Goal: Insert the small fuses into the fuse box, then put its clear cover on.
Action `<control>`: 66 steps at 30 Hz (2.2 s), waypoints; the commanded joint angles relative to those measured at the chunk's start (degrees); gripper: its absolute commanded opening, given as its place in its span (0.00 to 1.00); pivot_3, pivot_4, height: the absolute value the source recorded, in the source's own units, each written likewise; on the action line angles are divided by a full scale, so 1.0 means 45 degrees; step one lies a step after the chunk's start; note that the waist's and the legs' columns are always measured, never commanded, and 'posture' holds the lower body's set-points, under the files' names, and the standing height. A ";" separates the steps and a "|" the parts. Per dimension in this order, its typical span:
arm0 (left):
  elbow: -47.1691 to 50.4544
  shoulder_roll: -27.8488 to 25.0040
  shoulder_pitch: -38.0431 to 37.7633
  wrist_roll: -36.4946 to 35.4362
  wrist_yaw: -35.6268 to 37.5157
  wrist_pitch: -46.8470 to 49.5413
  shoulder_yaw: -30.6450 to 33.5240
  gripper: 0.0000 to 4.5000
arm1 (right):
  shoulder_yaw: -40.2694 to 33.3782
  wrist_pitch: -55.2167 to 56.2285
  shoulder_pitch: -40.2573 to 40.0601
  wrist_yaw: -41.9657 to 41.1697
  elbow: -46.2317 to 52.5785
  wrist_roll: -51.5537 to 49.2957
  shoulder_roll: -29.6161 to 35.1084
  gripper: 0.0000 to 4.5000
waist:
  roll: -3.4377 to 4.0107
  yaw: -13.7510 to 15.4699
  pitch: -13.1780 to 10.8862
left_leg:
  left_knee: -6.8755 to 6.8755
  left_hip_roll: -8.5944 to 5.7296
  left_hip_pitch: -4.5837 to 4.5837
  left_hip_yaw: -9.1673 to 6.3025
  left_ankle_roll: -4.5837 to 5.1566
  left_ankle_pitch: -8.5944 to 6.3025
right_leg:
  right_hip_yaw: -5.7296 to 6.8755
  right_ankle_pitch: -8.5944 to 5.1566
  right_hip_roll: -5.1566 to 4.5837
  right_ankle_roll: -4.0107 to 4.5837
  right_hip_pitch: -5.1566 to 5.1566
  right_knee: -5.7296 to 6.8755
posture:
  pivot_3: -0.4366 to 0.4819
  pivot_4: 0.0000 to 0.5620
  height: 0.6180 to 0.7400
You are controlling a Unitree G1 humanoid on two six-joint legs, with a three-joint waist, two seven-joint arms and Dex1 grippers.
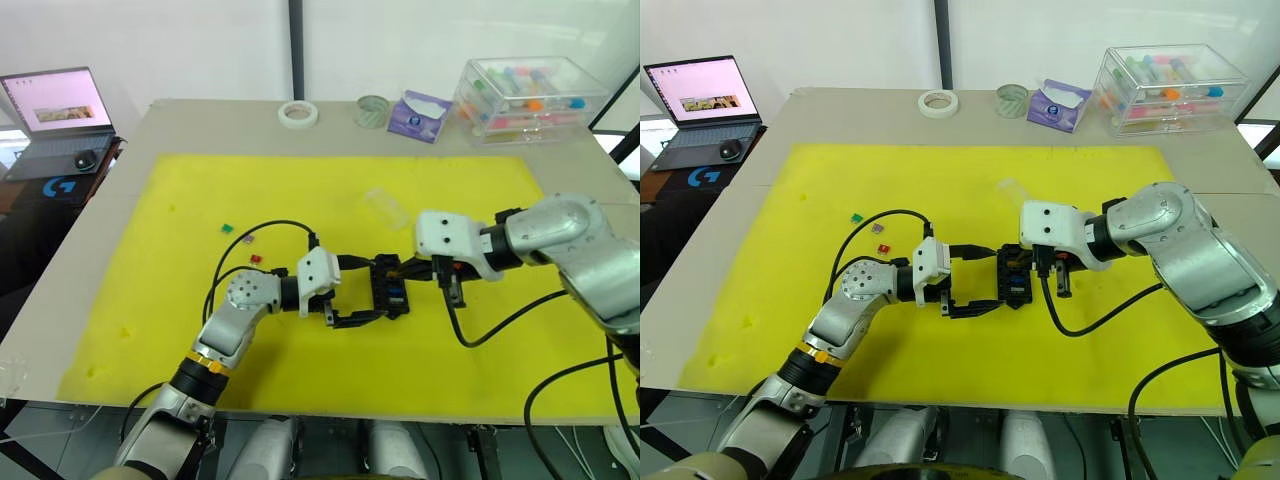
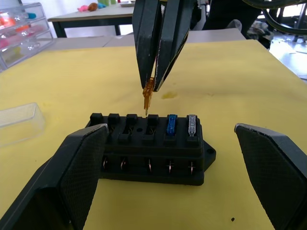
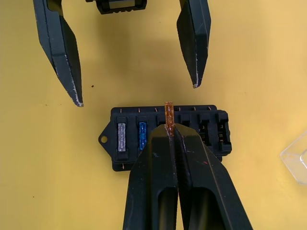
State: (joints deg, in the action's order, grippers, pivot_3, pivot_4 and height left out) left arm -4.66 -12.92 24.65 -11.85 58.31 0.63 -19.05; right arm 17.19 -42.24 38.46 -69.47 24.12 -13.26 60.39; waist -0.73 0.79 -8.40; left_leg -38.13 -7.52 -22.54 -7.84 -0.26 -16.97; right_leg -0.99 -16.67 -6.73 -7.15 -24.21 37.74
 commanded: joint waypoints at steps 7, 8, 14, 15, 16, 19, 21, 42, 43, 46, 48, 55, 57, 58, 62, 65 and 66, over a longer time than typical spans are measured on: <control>0.0097 0.0127 0.0120 0.0196 -0.0131 -0.0372 -0.0101 0.99 | -0.0031 0.0109 -0.0013 0.0011 0.0089 0.0328 -0.0095 0.00 | 0.0000 0.0001 0.0000 | -0.0001 0.0000 0.0000 -0.0001 0.0000 0.0000 | 0.0001 0.0000 0.0000 0.0000 0.0000 0.0002 | 0.48 0.27 1.00; 0.0077 0.0116 0.0108 0.0244 -0.0156 -0.0417 -0.0109 0.99 | -0.0018 0.0130 -0.0043 0.0015 0.0100 0.0365 -0.0085 0.00 | 0.0000 0.0001 0.0000 | -0.0001 0.0000 0.0000 -0.0001 0.0000 0.0000 | 0.0002 0.0000 0.0000 0.0000 0.0000 0.0002 | 0.48 0.27 1.00; 0.0089 0.0103 0.0056 0.0271 -0.0175 -0.0454 -0.0126 0.99 | 0.0146 0.0267 -0.0116 -0.0060 0.0109 0.0603 -0.0081 0.00 | 0.0000 -0.0001 0.0000 | -0.0001 0.0000 0.0000 0.0000 0.0000 0.0000 | 0.0003 0.0000 0.0001 0.0000 -0.0001 0.0003 | 0.48 0.27 1.00; 0.0098 0.0100 0.0062 0.0246 -0.0166 -0.0438 -0.0124 0.99 | 0.0167 0.0300 -0.0112 -0.0063 0.0074 0.0644 -0.0105 0.00 | 0.0000 -0.0002 0.0000 | -0.0002 0.0000 0.0000 0.0000 0.0000 0.0000 | 0.0003 0.0000 0.0000 0.0000 -0.0001 0.0003 | 0.48 0.27 1.00; 0.0102 0.0097 0.0069 0.0226 -0.0159 -0.0427 -0.0122 0.99 | 0.0178 0.0324 -0.0106 -0.0066 0.0044 0.0672 -0.0124 0.00 | 0.0000 -0.0003 0.0000 | -0.0002 0.0000 0.0000 0.0000 0.0000 0.0000 | 0.0004 0.0000 0.0000 0.0000 -0.0001 0.0003 | 0.48 0.27 1.00; 0.0047 0.0092 0.0110 0.0231 -0.0172 -0.0443 -0.0104 0.99 | 0.0314 0.0547 -0.0061 -0.0148 -0.0133 0.0876 -0.0107 0.00 | 0.0000 -0.0001 0.0000 | -0.0002 0.0000 0.0000 0.0000 0.0000 0.0000 | 0.0004 0.0000 0.0001 0.0000 -0.0001 0.0003 | 0.48 0.27 1.00; 0.0072 0.0083 0.0101 0.0233 -0.0174 -0.0425 -0.0111 0.99 | 0.0373 0.0664 -0.0048 -0.0204 -0.0212 0.0964 -0.0113 0.00 | 0.0000 -0.0002 0.0000 | -0.0002 0.0000 0.0000 0.0000 0.0000 0.0000 | 0.0004 0.0000 0.0001 0.0000 -0.0001 0.0003 | 0.48 0.27 1.00; 0.0234 -0.0011 0.0032 0.0242 -0.0230 -0.0285 -0.0130 0.99 | 0.0720 0.1569 0.0200 -0.0646 -0.1147 0.1633 -0.0578 0.00 | 0.0000 -0.0010 0.0000 | -0.0005 0.0000 0.0000 0.0000 -0.0001 0.0000 | 0.0007 0.0000 0.0002 0.0000 -0.0003 0.0008 | 0.48 0.27 1.00; 0.0215 -0.0008 0.0050 0.0243 -0.0232 -0.0281 -0.0124 0.99 | 0.0724 0.1597 0.0217 -0.0658 -0.1198 0.1660 -0.0601 0.00 | 0.0000 -0.0009 0.0000 | -0.0005 -0.0001 0.0000 0.0000 0.0000 0.0000 | 0.0006 0.0000 0.0002 0.0000 -0.0003 0.0008 | 0.48 0.27 1.00; 0.0231 -0.0031 0.0052 0.0235 -0.0225 -0.0253 -0.0112 0.99 | 0.0719 0.1648 0.0226 -0.0708 -0.1255 0.1727 -0.0643 0.00 | 0.0000 -0.0011 0.0000 | -0.0006 -0.0001 0.0000 0.0000 -0.0001 0.0000 | 0.0006 0.0000 0.0002 0.0000 -0.0003 0.0009 | 0.48 0.27 1.00; 0.0232 -0.0052 0.0061 0.0238 -0.0217 -0.0240 -0.0108 0.99 | 0.0724 0.1688 0.0242 -0.0746 -0.1309 0.1763 -0.0670 0.00 | 0.0000 -0.0012 0.0000 | -0.0006 0.0000 0.0000 0.0000 -0.0001 0.0000 | 0.0007 0.0000 0.0002 0.0000 -0.0003 0.0009 | 0.48 0.27 1.00; 0.0262 -0.0103 0.0033 0.0248 -0.0242 -0.0223 -0.0108 0.99 | 0.0768 0.1888 0.0317 -0.0922 -0.1450 0.1884 -0.0678 0.00 | 0.0000 -0.0011 0.0000 | -0.0006 -0.0001 0.0000 0.0000 -0.0001 0.0000 | 0.0007 0.0000 0.0002 0.0000 -0.0003 0.0010 | 0.48 0.27 1.00; 0.0250 -0.0098 0.0038 0.0243 -0.0260 -0.0221 -0.0098 0.99 | 0.0751 0.1910 0.0347 -0.1013 -0.1461 0.1905 -0.0653 0.00 | 0.0000 -0.0010 0.0000 | -0.0006 -0.0001 0.0000 0.0000 -0.0001 0.0000 | 0.0007 0.0000 0.0002 0.0000 -0.0004 0.0010 | 0.48 0.27 1.00; 0.0250 -0.0104 0.0033 0.0246 -0.0262 -0.0224 -0.0097 0.99 | 0.0733 0.1898 0.0359 -0.1085 -0.1434 0.1894 -0.0620 0.00 | 0.0000 -0.0010 0.0000 | -0.0006 -0.0001 0.0000 0.0000 -0.0001 0.0000 | 0.0007 0.0000 0.0002 0.0000 -0.0003 0.0010 | 0.48 0.27 1.00; 0.0241 -0.0112 0.0019 0.0250 -0.0285 -0.0234 -0.0083 0.99 | 0.0594 0.1750 0.0487 -0.1297 -0.1355 0.1760 -0.0600 0.00 | 0.0000 -0.0013 0.0000 | -0.0006 -0.0001 0.0000 0.0000 -0.0001 0.0000 | 0.0007 0.0000 0.0002 0.0000 -0.0003 0.0010 | 0.48 0.27 1.00; 0.0227 -0.0099 0.0017 0.0255 -0.0294 -0.0239 -0.0093 0.99 | 0.0553 0.1709 0.0596 -0.1338 -0.1408 0.1747 -0.0649 0.00 | 0.0000 -0.0011 0.0000 | -0.0007 0.0000 0.0000 0.0000 -0.0001 0.0000 | 0.0006 0.0000 0.0002 0.0000 -0.0005 0.0011 | 0.48 0.27 1.00; 0.0233 -0.0093 0.0011 0.0258 -0.0295 -0.0239 -0.0103 0.99 | 0.0552 0.1718 0.0616 -0.1343 -0.1426 0.1757 -0.0656 0.00 | 0.0000 -0.0009 0.0000 | -0.0007 0.0000 0.0000 0.0000 -0.0001 0.0000 | 0.0007 0.0000 0.0002 0.0000 -0.0005 0.0011 | 0.48 0.27 1.00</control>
State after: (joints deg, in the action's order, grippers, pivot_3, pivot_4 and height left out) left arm -5.00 -13.43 24.73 -10.64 57.25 -0.29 -19.46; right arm 21.54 -34.60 39.78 -75.23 17.06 -5.27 57.35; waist -0.73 0.75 -8.40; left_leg -38.16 -7.52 -22.54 -7.84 -0.27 -16.97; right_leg -0.96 -16.67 -6.72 -7.15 -24.23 37.79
